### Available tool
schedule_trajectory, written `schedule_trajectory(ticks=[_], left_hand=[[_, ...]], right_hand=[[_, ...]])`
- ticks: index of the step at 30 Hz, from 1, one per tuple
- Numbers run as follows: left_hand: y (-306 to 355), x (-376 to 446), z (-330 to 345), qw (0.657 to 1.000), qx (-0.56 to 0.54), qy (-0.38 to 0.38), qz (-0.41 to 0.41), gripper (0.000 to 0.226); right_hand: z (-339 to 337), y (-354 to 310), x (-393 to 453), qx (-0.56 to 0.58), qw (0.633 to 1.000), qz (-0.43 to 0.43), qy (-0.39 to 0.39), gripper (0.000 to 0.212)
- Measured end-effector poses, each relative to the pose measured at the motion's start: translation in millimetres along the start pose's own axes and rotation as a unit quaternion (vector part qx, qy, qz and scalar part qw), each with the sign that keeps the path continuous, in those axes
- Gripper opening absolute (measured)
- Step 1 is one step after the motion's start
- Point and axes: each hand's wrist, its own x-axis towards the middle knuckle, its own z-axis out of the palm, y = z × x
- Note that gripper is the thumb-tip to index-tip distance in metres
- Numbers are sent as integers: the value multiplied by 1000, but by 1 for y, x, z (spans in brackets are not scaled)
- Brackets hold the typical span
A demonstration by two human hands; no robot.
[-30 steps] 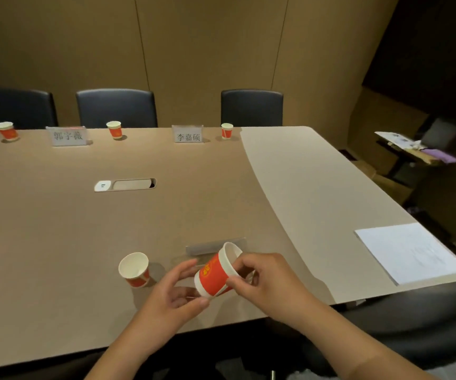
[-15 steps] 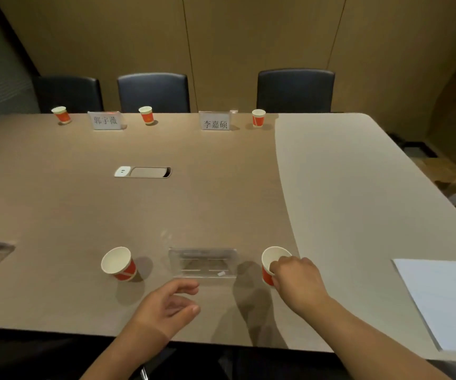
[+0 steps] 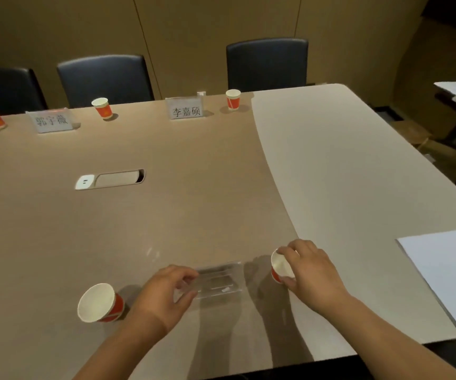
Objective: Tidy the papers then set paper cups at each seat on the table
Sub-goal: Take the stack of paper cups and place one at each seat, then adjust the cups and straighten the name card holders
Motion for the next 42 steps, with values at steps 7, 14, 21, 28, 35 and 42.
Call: schedule_trajectory(ticks=[7,14,21,28,35,42], left_hand=[[-11,59,29,967,237,-85,23,65],[-31,72,44,941,301,-155,1,43],[-42,76,44,944,281,-171,10,44],[-42,73,42,945,293,-144,32,61],[-88,37,-6,972,224,-8,69,74],[-130,-28,-69,988,138,33,-67,34]], right_hand=[[-1,8,25,-36,985,-18,-168,84],[14,-1,32,-27,980,88,-174,75],[22,-4,31,-66,974,83,-200,79],[11,-15,29,-101,970,92,-201,101],[-5,-88,25,-26,994,36,-102,79],[2,-180,38,31,991,-97,-90,35]])
